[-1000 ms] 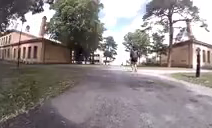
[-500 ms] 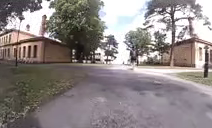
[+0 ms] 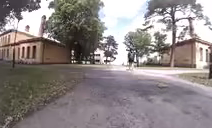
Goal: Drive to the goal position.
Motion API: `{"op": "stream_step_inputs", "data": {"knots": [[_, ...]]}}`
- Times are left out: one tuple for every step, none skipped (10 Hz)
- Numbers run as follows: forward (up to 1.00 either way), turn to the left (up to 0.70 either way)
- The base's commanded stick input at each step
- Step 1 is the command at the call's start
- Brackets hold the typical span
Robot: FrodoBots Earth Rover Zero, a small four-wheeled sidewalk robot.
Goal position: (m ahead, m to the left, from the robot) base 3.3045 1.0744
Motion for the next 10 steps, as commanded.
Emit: {"op": "stream_step_inputs", "data": {"knots": [[0.7, 0.0], [0.7, 0.0], [0.7, 0.0], [0.7, 0.0], [0.7, 0.0], [0.7, 0.0], [0.7, 0.0], [0.7, 0.0], [0.7, -0.03], [0.7, -0.12]]}}
